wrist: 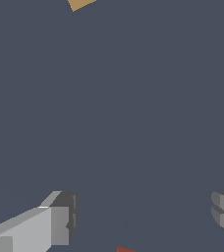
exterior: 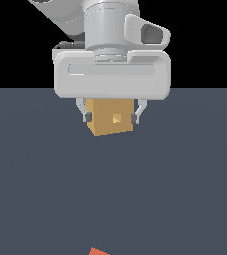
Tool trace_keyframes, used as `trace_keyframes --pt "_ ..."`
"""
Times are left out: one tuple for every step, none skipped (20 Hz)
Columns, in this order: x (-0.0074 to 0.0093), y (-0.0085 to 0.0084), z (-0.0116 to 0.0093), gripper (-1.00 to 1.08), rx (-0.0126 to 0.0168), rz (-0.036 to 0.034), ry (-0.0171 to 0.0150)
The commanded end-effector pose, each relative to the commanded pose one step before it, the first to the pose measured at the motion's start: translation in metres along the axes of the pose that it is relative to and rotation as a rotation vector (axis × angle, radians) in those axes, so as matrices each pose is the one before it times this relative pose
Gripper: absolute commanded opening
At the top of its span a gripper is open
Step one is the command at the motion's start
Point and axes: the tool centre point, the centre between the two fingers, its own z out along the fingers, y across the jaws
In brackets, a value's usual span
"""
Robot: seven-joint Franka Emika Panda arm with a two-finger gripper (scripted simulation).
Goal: Insert the peg into the horizontal hole in a box.
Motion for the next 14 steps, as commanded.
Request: trace_keyframes --pt "-0.03622 -0.00118 0.00905 1.00 -0.00110 0.03295 -0.00042" --pt "-0.01609 -0.00014 0.00411 1.00 -0.00070 0.01422 0.00012" --pt "-0.01676 -0.00012 0.00430 1.00 -0.00072 0.01481 0.00016" --pt "-0.01710 -0.00009 0.00440 1.00 -0.00073 0.01511 0.00020" --pt "-0.01725 -0.00006 0.00445 1.00 -0.00073 0.01524 0.00025" --pt "-0.01729 -0.00002 0.00447 1.00 -0.00072 0.01528 0.00031" --pt "-0.01726 0.00003 0.00448 1.00 -0.00071 0.01526 0.00037" --pt "-0.01718 0.00008 0.00447 1.00 -0.00069 0.01522 0.00044" --pt "-0.01650 0.00013 0.00431 1.00 -0.00066 0.01463 0.00049" --pt "-0.01534 0.00016 0.00401 1.00 -0.00061 0.01361 0.00051" --pt "-0.01421 0.00019 0.00373 1.00 -0.00056 0.01262 0.00052" --pt "-0.01314 0.00023 0.00344 1.00 -0.00051 0.01172 0.00053" --pt "-0.01205 0.00028 0.00317 1.00 -0.00045 0.01076 0.00054" --pt "-0.01102 0.00032 0.00289 1.00 -0.00041 0.00989 0.00054"
